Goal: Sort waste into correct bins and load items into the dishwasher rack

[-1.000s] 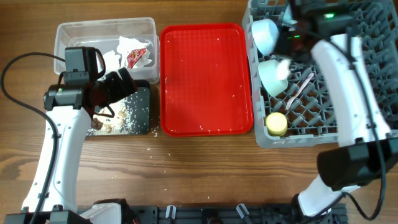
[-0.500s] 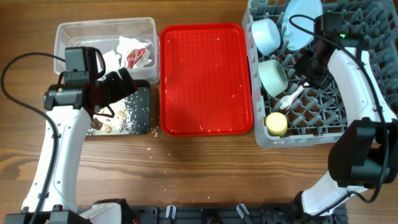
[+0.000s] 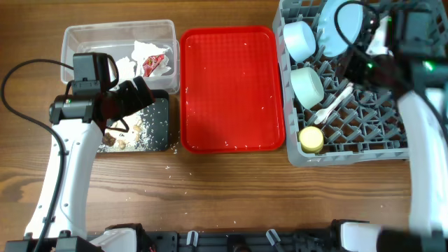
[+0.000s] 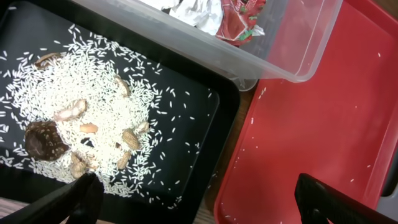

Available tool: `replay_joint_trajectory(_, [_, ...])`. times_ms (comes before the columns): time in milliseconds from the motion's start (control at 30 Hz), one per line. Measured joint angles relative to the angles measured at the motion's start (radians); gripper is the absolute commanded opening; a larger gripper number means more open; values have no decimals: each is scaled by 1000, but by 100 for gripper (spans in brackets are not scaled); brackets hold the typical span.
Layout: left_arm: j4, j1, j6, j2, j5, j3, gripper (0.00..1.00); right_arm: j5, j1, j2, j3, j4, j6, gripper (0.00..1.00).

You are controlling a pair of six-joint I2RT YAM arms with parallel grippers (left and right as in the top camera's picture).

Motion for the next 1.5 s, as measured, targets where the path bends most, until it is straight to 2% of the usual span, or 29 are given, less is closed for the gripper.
replay_joint_trajectory(67, [-1, 0, 0, 0, 0, 0, 100, -25, 47, -103, 7, -29, -64, 79])
replay_joint_trajectory(133, [-1, 0, 0, 0, 0, 0, 100, -41, 109, -176, 12, -50, -99, 100])
replay_joint_trajectory(300, [-1, 0, 0, 0, 0, 0, 100, -63, 301, -246, 13, -82, -134, 100])
replay_joint_trajectory(400, [-1, 0, 0, 0, 0, 0, 100, -66, 344, -246, 13, -85, -56, 100])
replay_joint_trajectory(500, [-1, 0, 0, 0, 0, 0, 100, -64, 349, -246, 13, -85, 24, 100])
replay_joint_trajectory(633, [-1, 0, 0, 0, 0, 0, 100, -49, 349, -246, 13, -85, 52, 100])
replay_joint_trajectory(833, [-1, 0, 0, 0, 0, 0, 100, -42, 349, -246, 13, -77, -48, 100])
replay_joint_trajectory(933, [-1, 0, 0, 0, 0, 0, 100, -29, 349, -246, 12, -30, -90, 100])
replay_joint_trajectory(1000, [-1, 0, 0, 0, 0, 0, 100, -21, 349, -264, -26, 81, -112, 100])
replay_joint_trajectory(1067, [-2, 0, 0, 0, 0, 0, 100, -16, 346, -327, -145, 296, -142, 100])
replay_joint_trajectory(1267, [-2, 0, 0, 0, 0, 0, 100, -8, 307, -697, -705, 829, -278, 100])
replay_joint_trajectory(1400, [-2, 0, 0, 0, 0, 0, 100, -4, 241, -913, -1035, 1060, -315, 100])
replay_joint_trajectory(1500, [-1, 0, 0, 0, 0, 0, 100, -3, 229, -1066, -1262, 1139, -322, 100])
